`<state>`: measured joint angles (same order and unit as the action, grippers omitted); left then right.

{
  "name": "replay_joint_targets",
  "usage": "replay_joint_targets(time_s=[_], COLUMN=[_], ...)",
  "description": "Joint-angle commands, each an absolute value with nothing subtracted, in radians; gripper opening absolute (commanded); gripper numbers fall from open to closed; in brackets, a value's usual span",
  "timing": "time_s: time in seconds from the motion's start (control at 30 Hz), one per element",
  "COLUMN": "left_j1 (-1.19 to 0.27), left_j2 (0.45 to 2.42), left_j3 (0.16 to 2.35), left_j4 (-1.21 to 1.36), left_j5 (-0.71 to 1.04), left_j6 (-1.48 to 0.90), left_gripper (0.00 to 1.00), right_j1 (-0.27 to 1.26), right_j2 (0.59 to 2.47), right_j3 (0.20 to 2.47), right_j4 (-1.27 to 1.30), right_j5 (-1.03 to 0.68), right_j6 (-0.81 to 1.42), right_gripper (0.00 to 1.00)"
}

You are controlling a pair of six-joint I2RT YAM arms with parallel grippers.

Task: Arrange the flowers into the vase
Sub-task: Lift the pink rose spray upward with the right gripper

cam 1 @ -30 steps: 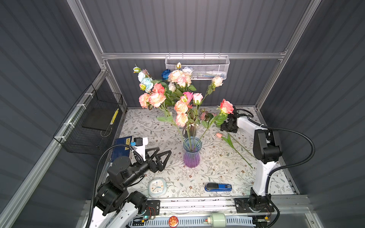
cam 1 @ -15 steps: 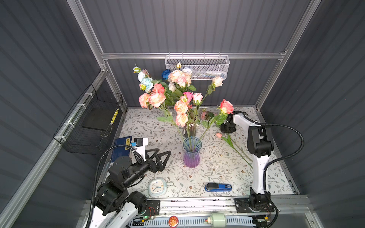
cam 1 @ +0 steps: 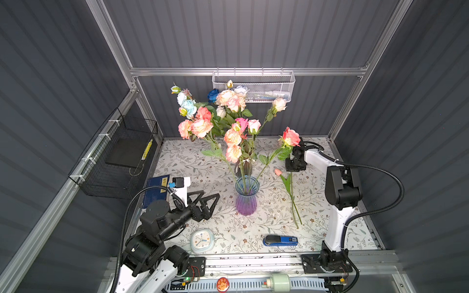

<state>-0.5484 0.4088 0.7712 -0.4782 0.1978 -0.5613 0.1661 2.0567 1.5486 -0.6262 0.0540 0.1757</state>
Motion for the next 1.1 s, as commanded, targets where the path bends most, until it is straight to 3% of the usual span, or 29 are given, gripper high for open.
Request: replay_joint_targets(time_s=[0.0, 0.43, 0.7, 1.07], left_j1=[-0.551, -0.551, -0.551, -0.552], left_j2=[0.403, 0.396, 0.393, 0.393], left_j3=[0.807, 0.834, 0.854, 0.877], left_j4=[-0.492, -0.495, -0.498, -0.527], left_j5=[0.197, 0.204, 0.180, 0.146], left_j6=[-0.554, -0.548, -0.547, -0.542], left_gripper=[1.00, 1.00, 1.00, 1.00], right_j1=[0.161, 0.174, 0.276, 0.510], right_j2=[1.957, 1.431, 1.050, 0.697], right_j3=[1.462, 1.058, 0.921, 0.948], right_j4=[-0.498, -0.218, -0.262, -0.444], right_j5=[0.086, 0.182, 0.271, 0.423], right_j6=[0.235, 0.384, 0.409, 0.393], right_gripper=[0.00, 0.00, 0.00, 0.00])
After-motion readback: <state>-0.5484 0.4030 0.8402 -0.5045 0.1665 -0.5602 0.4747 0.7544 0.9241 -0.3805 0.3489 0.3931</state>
